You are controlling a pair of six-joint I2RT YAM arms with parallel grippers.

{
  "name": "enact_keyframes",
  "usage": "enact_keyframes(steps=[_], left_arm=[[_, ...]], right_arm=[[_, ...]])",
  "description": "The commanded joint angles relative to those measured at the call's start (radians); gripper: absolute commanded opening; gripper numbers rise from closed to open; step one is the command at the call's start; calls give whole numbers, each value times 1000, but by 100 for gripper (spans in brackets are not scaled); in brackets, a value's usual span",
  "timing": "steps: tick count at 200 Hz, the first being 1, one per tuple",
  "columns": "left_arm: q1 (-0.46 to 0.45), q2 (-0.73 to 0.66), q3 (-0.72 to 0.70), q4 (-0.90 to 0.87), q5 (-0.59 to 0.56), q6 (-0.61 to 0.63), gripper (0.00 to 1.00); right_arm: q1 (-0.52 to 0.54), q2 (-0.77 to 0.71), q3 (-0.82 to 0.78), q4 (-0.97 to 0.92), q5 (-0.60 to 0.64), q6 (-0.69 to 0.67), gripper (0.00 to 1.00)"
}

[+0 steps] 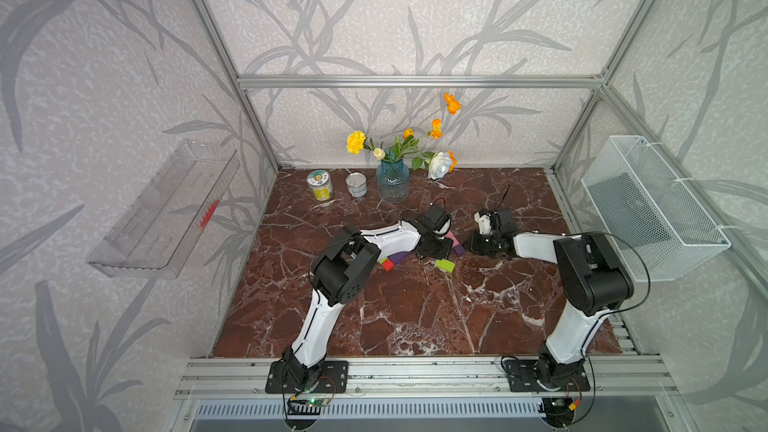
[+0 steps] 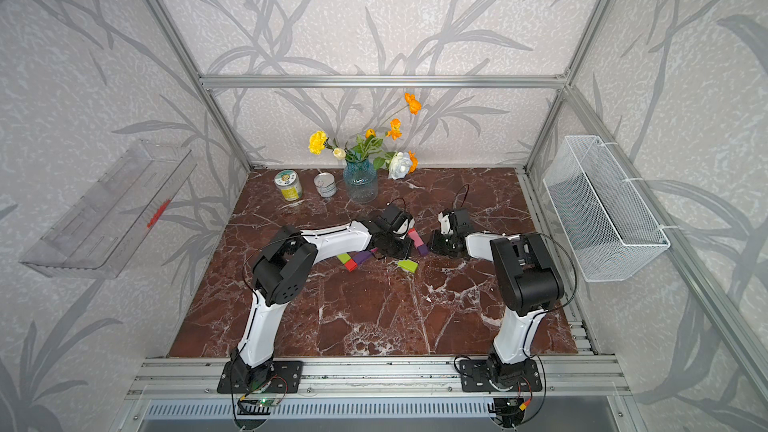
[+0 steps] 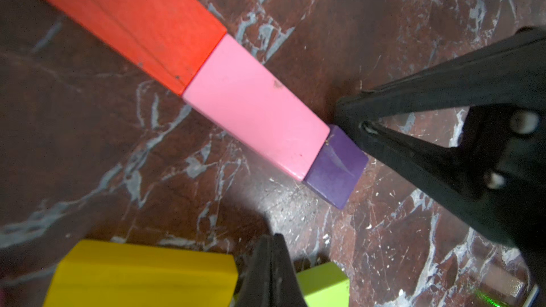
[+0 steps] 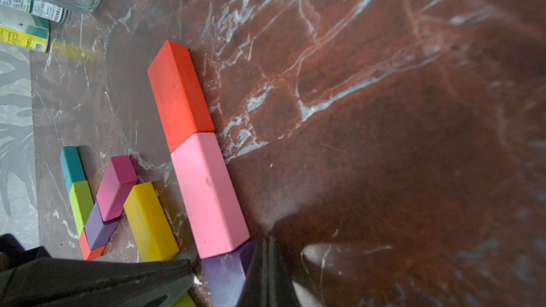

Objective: Assemble the letter v with building blocks
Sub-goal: Adjust the building block at the center of the board, then pick up the building block from the center of the board.

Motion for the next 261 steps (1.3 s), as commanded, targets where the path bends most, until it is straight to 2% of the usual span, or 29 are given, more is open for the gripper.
enact_keyframes(steps=[1, 41, 69, 81, 100, 118, 134, 146, 159, 177, 200, 218, 261], left_arm=[[-5, 10, 27, -21, -12, 19, 0], [-6, 4, 27, -22, -11, 24, 0], [-6, -27, 8, 0, -9, 33, 0], [-6, -63, -24, 36, -16, 33, 0], [-7, -139, -89, 104, -23, 42, 0], [-5, -241, -181, 189, -29, 42, 11], [-5, -336, -267, 274, -44, 46, 30], [-5, -410, -324, 320, -63, 54, 41], [-4, -483, -370, 331, -114, 66, 49], [2, -576, -425, 300, -240, 62, 59], [30, -692, -495, 267, -326, 77, 67], [62, -764, -550, 258, -352, 80, 71], [176, -866, -637, 212, -275, 43, 71]], right_arm=[[-7, 37, -10, -52, 29, -1, 6], [-12, 26, -13, -42, 24, 4, 6], [-12, -71, -40, -26, 48, -26, 8], [-11, -143, -57, -25, 51, -61, 14], [0, -245, -65, -70, 36, -139, 33], [35, -316, -46, -177, 55, -224, 47], [81, -350, -24, -264, 94, -287, 53], [120, -367, -13, -306, 115, -326, 56], [165, -380, -9, -324, 142, -364, 62], [241, -388, -4, -324, 210, -422, 70], [308, -375, 6, -289, 254, -478, 74], [323, -347, 22, -256, 251, -491, 76], [356, -235, 126, -270, 256, -535, 76]])
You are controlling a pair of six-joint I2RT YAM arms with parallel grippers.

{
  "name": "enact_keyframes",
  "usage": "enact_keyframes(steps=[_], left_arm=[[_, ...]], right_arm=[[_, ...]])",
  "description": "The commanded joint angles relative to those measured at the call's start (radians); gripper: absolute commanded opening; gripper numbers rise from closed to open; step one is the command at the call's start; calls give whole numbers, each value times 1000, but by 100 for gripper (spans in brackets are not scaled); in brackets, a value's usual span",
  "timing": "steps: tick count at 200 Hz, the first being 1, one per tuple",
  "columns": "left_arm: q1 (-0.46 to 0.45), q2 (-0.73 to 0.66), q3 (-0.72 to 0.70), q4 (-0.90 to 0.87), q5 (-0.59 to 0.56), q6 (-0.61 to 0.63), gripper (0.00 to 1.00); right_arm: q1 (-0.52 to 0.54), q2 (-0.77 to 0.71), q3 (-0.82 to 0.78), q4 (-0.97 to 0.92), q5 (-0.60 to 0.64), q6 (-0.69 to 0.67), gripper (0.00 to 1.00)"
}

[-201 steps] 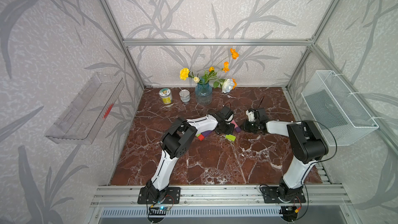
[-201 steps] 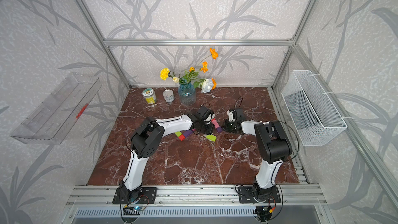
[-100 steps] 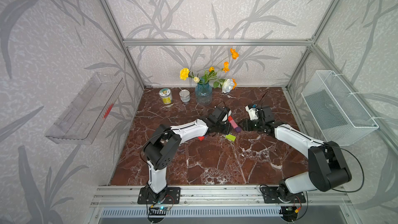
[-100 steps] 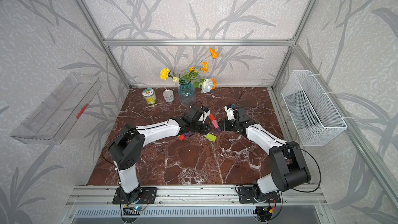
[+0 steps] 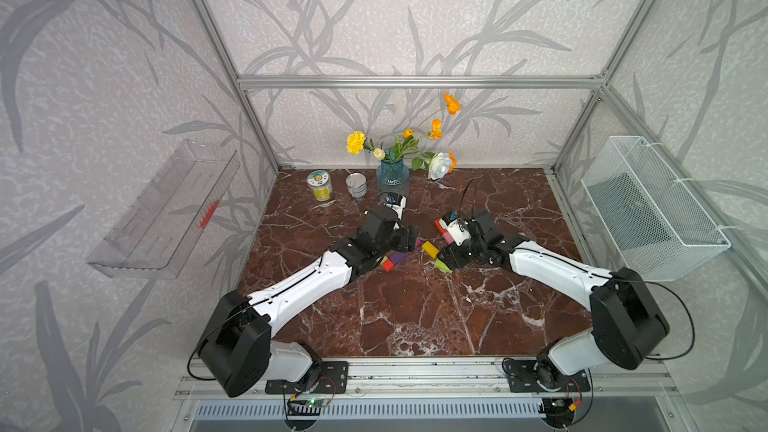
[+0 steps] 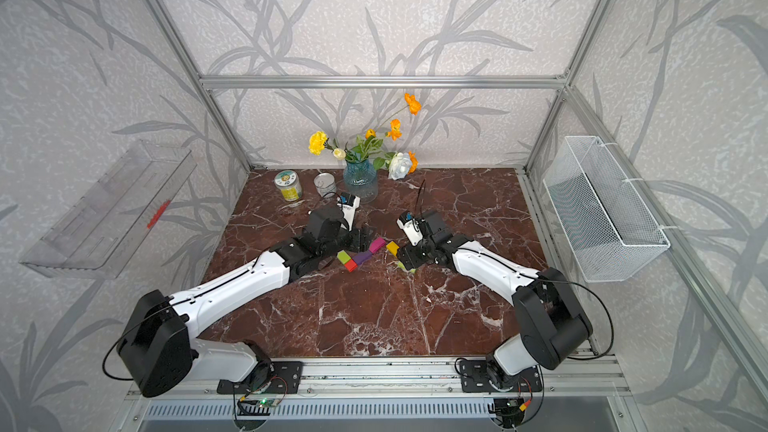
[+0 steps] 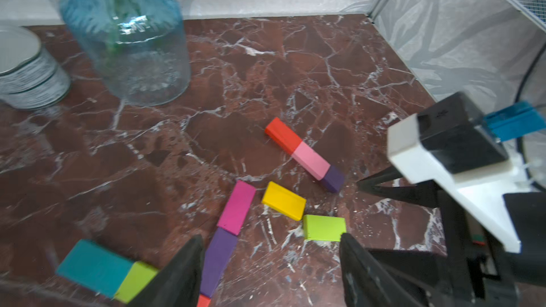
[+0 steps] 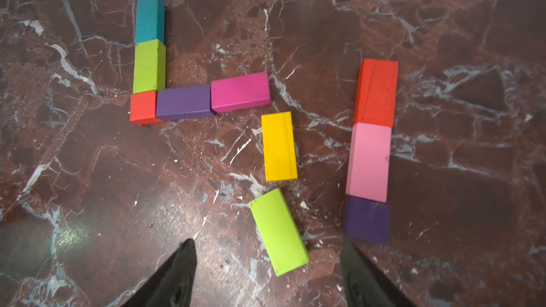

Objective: Assemble the letter v with building blocks
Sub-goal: Pick up the building block from the center of the board.

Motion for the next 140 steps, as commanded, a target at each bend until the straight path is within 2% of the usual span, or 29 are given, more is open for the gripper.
enact_keyframes(steps=[1, 49, 108, 140], left_arm=[[52, -55, -46, -40, 22, -20, 71], [118, -118, -100, -39, 54, -48, 72], [144, -97, -120, -21, 82, -84, 72], [148, -83, -128, -9, 91, -89, 72]], right_arm=[[21, 54, 63, 3, 25, -51, 76], [45, 189, 165, -28, 46, -72, 72], [69, 308, 250, -83, 101, -76, 69], [71, 336, 265, -82, 89, -67, 67]])
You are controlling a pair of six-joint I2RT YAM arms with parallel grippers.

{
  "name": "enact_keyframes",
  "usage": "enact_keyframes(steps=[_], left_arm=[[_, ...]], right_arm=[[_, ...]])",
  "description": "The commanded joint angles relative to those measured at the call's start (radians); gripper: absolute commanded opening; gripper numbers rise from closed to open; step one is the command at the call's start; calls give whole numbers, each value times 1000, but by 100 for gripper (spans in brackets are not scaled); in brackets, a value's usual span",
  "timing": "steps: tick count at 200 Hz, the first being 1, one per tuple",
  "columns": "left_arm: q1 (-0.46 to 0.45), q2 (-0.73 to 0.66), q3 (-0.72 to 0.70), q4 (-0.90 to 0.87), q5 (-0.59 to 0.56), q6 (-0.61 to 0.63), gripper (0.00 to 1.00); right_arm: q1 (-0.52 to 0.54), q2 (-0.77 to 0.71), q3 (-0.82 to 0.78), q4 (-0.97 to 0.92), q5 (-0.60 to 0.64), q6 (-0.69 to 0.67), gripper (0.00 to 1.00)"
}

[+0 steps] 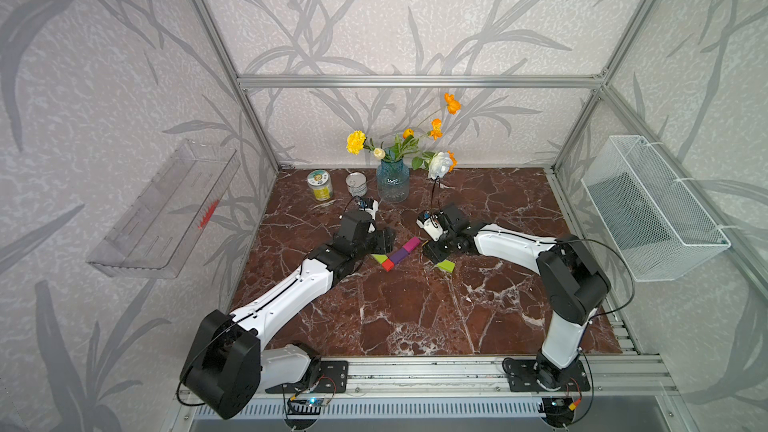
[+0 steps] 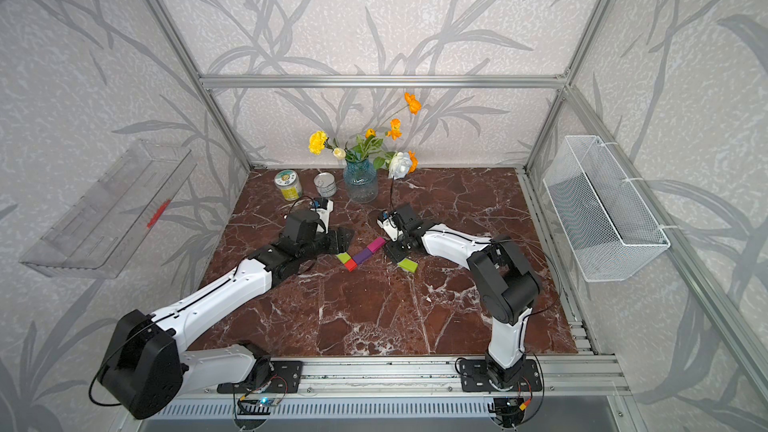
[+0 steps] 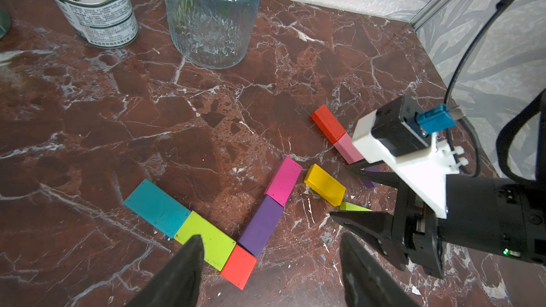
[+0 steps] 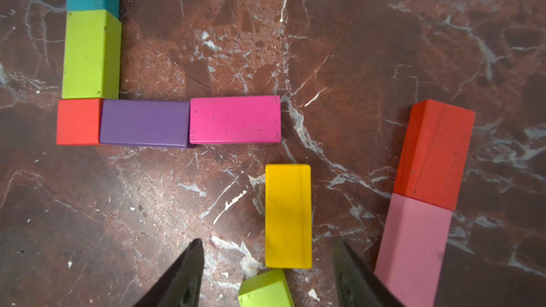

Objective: Assemble the letter v with building blocks
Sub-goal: Pick up the building block from the center of the board.

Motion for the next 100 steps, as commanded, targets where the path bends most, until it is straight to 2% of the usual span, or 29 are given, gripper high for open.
enact_keyframes(steps=[1, 100], left_arm=[[10, 11, -11, 16, 19, -13, 72], [15, 51, -9, 22, 47, -24, 72]], right_arm=[[6, 23, 31, -27, 13, 5, 67], [39, 150, 131, -114, 99, 3, 62]])
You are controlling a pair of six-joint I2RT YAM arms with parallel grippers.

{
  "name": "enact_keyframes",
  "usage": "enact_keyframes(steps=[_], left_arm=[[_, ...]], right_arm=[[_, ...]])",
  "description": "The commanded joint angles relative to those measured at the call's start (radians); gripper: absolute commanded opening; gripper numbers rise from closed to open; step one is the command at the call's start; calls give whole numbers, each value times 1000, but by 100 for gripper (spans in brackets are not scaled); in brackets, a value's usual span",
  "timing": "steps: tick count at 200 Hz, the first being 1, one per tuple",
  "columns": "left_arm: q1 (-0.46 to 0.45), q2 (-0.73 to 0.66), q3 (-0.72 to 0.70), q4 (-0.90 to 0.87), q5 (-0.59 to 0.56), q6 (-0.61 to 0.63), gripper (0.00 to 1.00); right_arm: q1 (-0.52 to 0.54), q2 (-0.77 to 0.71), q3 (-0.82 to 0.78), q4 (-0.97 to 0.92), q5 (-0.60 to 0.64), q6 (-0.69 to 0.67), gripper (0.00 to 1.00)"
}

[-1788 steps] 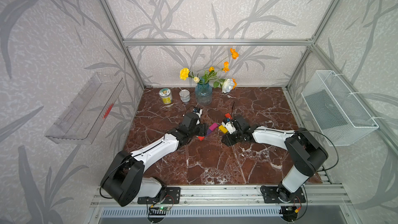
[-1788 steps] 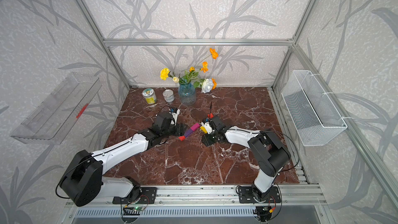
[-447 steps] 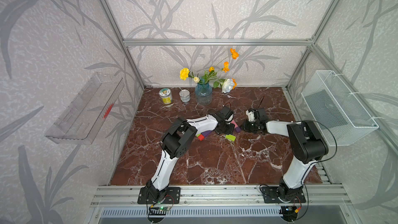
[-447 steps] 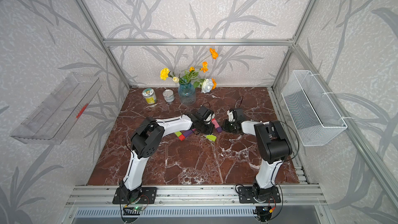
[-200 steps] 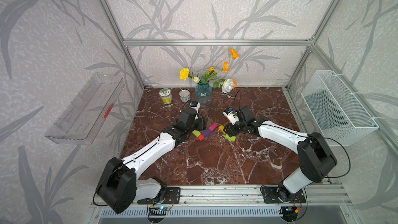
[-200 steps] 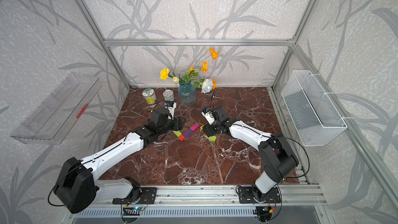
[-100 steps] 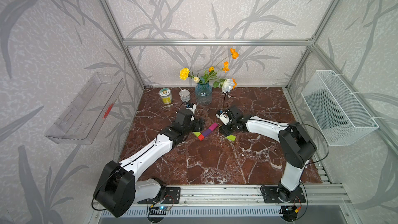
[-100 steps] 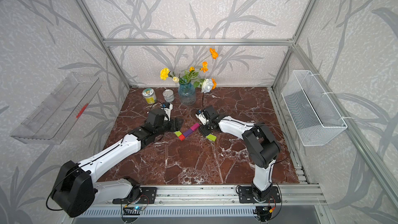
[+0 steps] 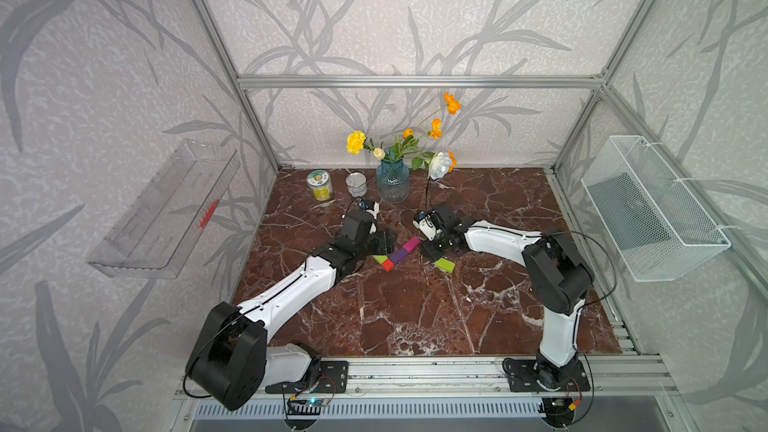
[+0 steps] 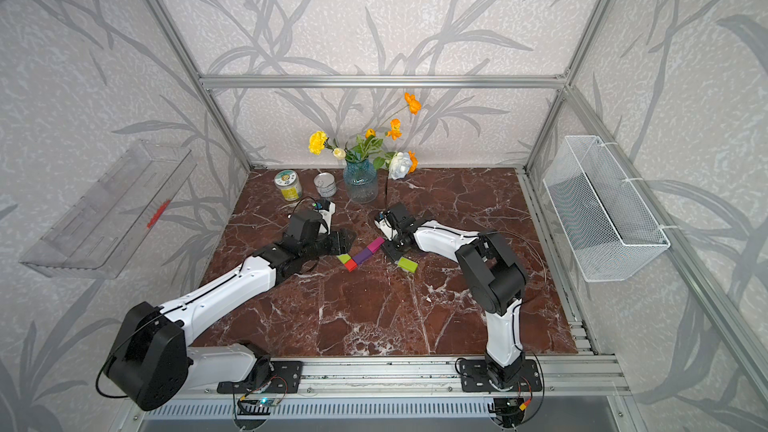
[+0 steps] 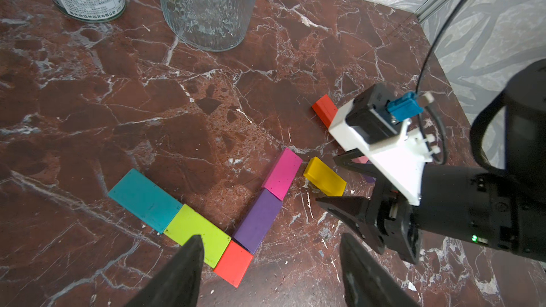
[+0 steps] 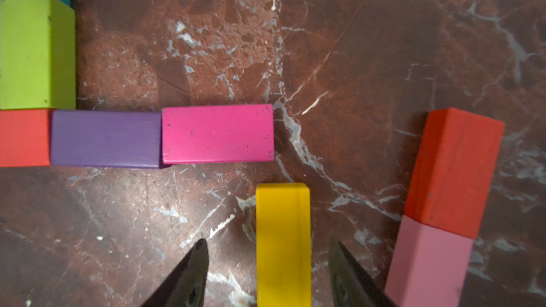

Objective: Assemble the letter v with building blocks
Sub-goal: Pick up the building block from the center of the board.

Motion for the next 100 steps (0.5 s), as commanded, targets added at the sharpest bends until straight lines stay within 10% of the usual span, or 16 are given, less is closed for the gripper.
enact_keyframes(steps=[1, 100], left_arm=[[9, 7, -9, 15, 7, -4, 72], [19, 32, 0, -9, 16, 3, 72]], right_arm=[[17, 39, 36, -70, 52, -2, 62], [27, 47, 56, -145, 90, 7, 18]])
